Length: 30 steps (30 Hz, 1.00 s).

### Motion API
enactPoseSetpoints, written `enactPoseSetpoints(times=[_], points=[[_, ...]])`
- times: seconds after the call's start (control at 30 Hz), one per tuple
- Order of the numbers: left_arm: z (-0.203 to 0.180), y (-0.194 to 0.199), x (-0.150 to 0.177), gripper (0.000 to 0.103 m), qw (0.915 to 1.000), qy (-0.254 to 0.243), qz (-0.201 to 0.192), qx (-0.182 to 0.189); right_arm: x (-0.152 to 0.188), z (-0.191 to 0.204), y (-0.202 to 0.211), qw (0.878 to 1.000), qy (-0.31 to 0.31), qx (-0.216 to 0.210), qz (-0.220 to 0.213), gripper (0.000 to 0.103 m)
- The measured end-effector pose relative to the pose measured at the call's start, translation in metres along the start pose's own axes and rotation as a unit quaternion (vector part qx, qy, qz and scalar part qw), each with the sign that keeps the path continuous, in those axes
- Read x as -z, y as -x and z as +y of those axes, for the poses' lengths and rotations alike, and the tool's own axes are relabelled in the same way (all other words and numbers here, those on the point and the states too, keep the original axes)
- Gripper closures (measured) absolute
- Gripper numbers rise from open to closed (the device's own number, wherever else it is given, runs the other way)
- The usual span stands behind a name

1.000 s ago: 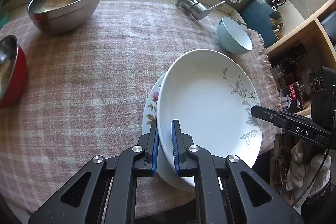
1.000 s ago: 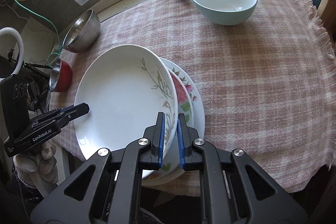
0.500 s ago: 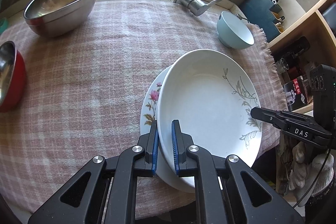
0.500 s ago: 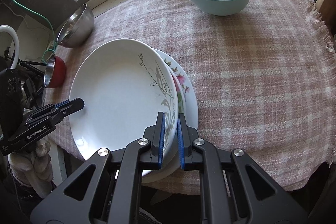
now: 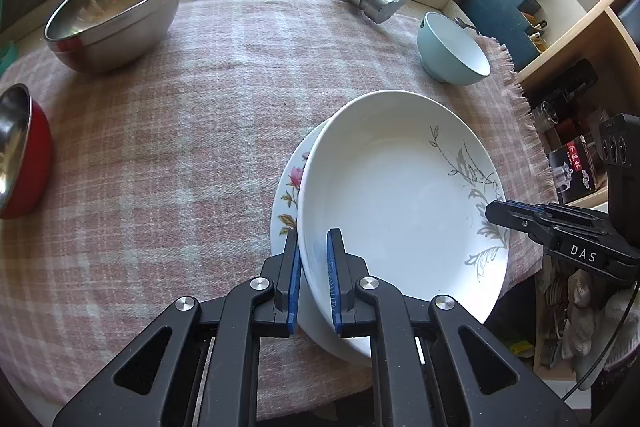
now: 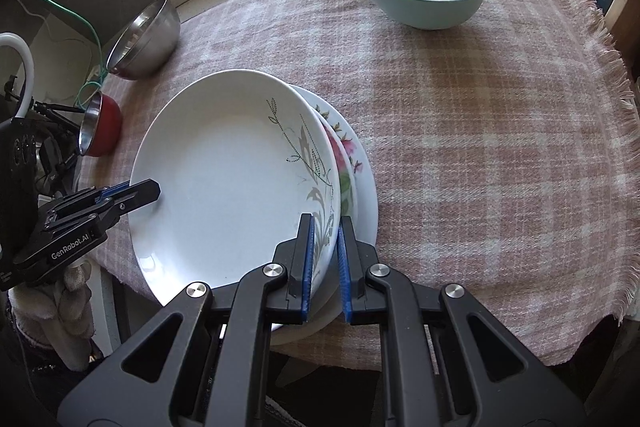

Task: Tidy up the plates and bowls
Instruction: 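Lower the grey-leaf plate onto the stacked flower plates, then open the grippers off the grey-leaf plate rim and lift away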

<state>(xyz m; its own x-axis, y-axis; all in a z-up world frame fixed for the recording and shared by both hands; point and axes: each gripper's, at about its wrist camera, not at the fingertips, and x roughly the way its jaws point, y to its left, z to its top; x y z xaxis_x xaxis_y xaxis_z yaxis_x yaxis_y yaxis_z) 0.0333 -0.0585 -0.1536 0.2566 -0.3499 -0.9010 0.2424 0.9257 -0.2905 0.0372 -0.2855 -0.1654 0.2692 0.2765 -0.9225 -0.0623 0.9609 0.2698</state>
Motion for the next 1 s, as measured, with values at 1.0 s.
enactPoseSetpoints(times=[1.0], points=[[-0.001, -0.002, 0.000, 0.088, 1.0000, -0.001, 0.004, 0.009, 0.002, 0.011, 0.003, 0.999, 0.032, 0.036, 0.000, 0.074]])
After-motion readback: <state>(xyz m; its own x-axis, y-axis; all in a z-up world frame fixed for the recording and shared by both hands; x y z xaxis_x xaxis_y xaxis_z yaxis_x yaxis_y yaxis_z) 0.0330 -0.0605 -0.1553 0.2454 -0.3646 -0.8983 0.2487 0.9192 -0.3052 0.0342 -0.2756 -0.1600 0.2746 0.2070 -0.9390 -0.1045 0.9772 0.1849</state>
